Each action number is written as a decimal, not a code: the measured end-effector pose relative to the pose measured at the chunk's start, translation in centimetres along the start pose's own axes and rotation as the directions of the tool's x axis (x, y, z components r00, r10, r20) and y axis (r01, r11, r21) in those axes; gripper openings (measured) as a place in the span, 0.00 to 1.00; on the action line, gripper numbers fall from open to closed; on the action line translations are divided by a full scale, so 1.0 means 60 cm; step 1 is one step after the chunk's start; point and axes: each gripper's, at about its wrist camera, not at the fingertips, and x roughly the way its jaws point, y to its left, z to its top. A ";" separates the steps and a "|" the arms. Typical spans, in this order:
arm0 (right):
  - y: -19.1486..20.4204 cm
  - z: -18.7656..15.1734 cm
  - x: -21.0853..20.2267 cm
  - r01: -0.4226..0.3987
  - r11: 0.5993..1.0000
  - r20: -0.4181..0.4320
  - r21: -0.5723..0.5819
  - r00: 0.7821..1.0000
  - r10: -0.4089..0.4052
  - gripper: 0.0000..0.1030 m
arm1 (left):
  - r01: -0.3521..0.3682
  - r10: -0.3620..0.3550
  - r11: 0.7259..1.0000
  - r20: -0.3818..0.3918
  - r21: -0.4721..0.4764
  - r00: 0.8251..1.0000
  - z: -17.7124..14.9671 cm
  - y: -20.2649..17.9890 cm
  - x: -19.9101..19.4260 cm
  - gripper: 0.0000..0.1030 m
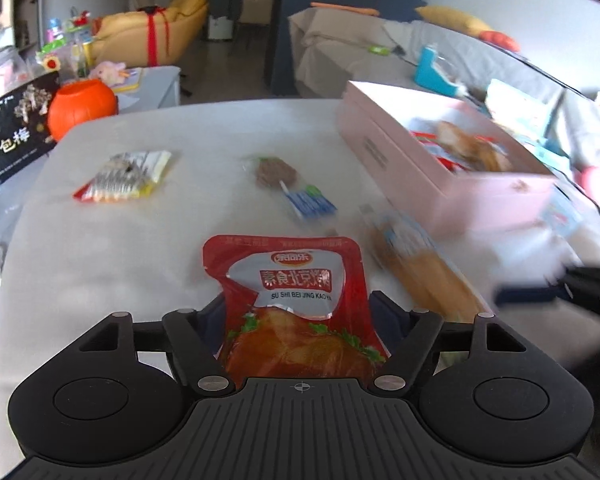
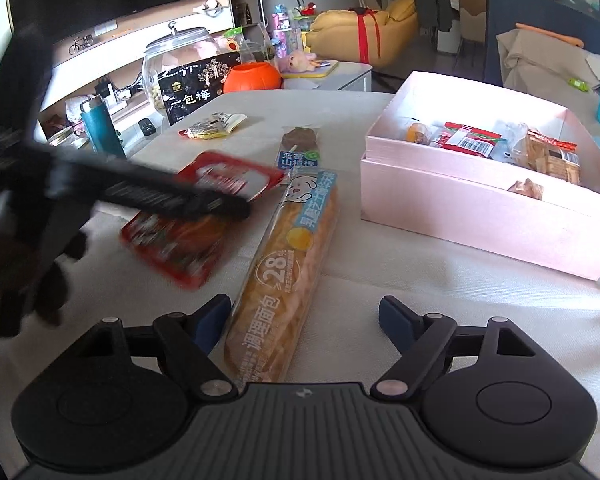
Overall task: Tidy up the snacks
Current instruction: 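Lift the chicken packet with the left gripper while the right grasps the long bread loaf, then carry both snacks over the pink box and open both grippers to drop them, then move the left gripper over the white snack packet while the right approaches the lollipop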
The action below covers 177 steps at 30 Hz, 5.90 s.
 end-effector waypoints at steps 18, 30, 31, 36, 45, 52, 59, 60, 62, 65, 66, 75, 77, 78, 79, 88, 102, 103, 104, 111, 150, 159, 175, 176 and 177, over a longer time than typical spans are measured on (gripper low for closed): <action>-0.002 0.023 0.042 0.051 0.999 -0.069 0.009 0.996 -0.051 1.00 | -0.044 0.047 0.993 -0.026 0.112 0.999 -0.066 -0.017 -0.035 0.88; -0.001 0.084 0.062 0.046 0.999 -0.083 0.018 0.996 -0.045 0.78 | -0.058 0.058 0.994 -0.007 0.092 0.998 -0.068 -0.018 -0.033 0.89; 0.004 0.085 0.069 0.061 0.998 -0.088 0.006 0.994 -0.061 0.69 | -0.060 0.061 0.994 -0.006 0.092 0.998 -0.068 -0.019 -0.033 0.89; 0.020 0.065 0.051 0.067 0.996 -0.081 -0.056 0.994 -0.071 0.33 | -0.066 0.067 0.994 -0.003 0.091 0.998 -0.070 -0.021 -0.033 0.90; -0.040 -0.005 -0.054 0.100 0.995 -0.055 -0.006 0.993 -0.101 0.30 | -0.094 0.094 0.994 0.002 0.061 0.996 -0.065 -0.025 -0.030 0.89; -0.080 -0.038 -0.090 0.206 0.978 -0.039 0.022 0.978 -0.205 0.31 | -0.001 0.001 0.998 0.001 0.064 1.000 -0.048 -0.044 -0.023 0.83; -0.078 -0.044 -0.066 0.214 0.977 -0.047 0.025 0.976 -0.212 0.51 | 0.066 -0.066 0.997 0.008 0.050 0.998 -0.037 -0.049 -0.033 0.72; -0.077 -0.044 -0.064 0.220 0.975 -0.045 0.021 0.975 -0.219 0.52 | 0.064 -0.065 0.997 0.016 0.048 0.998 -0.034 -0.049 -0.038 0.70; -0.079 -0.043 -0.062 0.221 0.975 -0.042 0.026 0.975 -0.220 0.56 | 0.062 -0.064 0.997 0.034 0.049 0.997 -0.030 -0.050 -0.047 0.68; -0.084 -0.043 -0.058 0.223 0.974 -0.041 0.042 0.974 -0.222 0.62 | 0.077 -0.080 0.996 0.058 0.047 0.995 -0.023 -0.051 -0.059 0.68; -0.085 -0.044 -0.058 0.225 0.973 -0.040 0.045 0.974 -0.223 0.63 | 0.084 -0.087 0.995 0.057 0.046 0.995 -0.021 -0.051 -0.060 0.68; -0.081 -0.032 -0.046 0.221 0.974 -0.039 0.048 0.975 -0.219 0.65 | 0.117 -0.114 0.988 -0.031 0.099 0.993 -0.033 -0.086 -0.019 0.69; -0.078 -0.026 -0.038 0.220 0.975 -0.037 0.041 0.975 -0.218 0.62 | 0.114 -0.110 0.988 -0.038 0.103 0.993 -0.034 -0.086 -0.017 0.70; -0.075 -0.024 -0.036 0.218 0.975 -0.035 0.032 0.976 -0.217 0.58 | 0.113 -0.109 0.988 -0.044 0.106 0.993 -0.035 -0.085 -0.016 0.71; -0.072 -0.023 -0.037 0.210 0.978 -0.033 0.022 0.977 -0.209 0.47 | 0.113 -0.108 0.988 -0.046 0.108 0.993 -0.037 -0.086 -0.015 0.72; -0.067 -0.026 -0.075 0.159 0.987 -0.042 -0.002 0.986 -0.159 0.28 | 0.083 -0.075 0.980 -0.052 0.181 0.996 -0.031 -0.114 -0.031 0.66; -0.104 0.024 -0.224 0.193 0.974 0.204 0.117 0.955 -0.213 0.28 | 0.156 -0.191 0.976 0.255 0.154 0.948 0.119 -0.175 -0.155 0.63; -0.108 0.033 -0.233 0.198 0.972 0.228 0.126 0.948 -0.223 0.28 | 0.165 -0.201 0.976 0.291 0.143 0.935 0.141 -0.178 -0.160 0.63; -0.113 0.044 -0.243 0.203 0.969 0.253 0.139 0.939 -0.233 0.28 | 0.175 -0.211 0.975 0.328 0.134 0.921 0.166 -0.180 -0.164 0.64; -0.163 0.187 -0.289 0.209 0.960 0.349 0.185 0.899 -0.263 0.28 | 0.327 -0.305 0.945 0.453 0.031 0.838 0.304 -0.168 -0.116 0.83; 0.070 0.268 0.224 0.128 0.991 -0.145 -0.029 0.981 -0.131 0.58 | -0.257 0.257 0.965 -0.009 -0.056 0.966 0.124 0.193 0.105 0.68; 0.075 0.144 0.129 -0.015 0.999 -0.155 -0.040 0.988 0.009 0.40 | -0.062 0.061 0.997 0.011 0.052 0.998 0.061 0.103 0.057 0.67; -0.042 -0.024 -0.031 0.236 0.972 0.020 -0.002 0.972 -0.236 0.75 | 0.006 0.004 0.950 -0.030 0.312 1.000 0.005 0.027 0.008 0.66; -0.051 -0.029 -0.034 0.223 0.974 0.026 0.032 0.974 -0.224 0.77 | 0.006 0.008 0.954 -0.045 0.301 0.999 0.008 0.033 0.005 0.66; -0.058 -0.032 -0.032 0.206 0.977 0.039 0.062 0.977 -0.209 0.77 | 0.018 0.002 0.958 -0.067 0.287 0.998 0.007 0.035 -0.003 0.66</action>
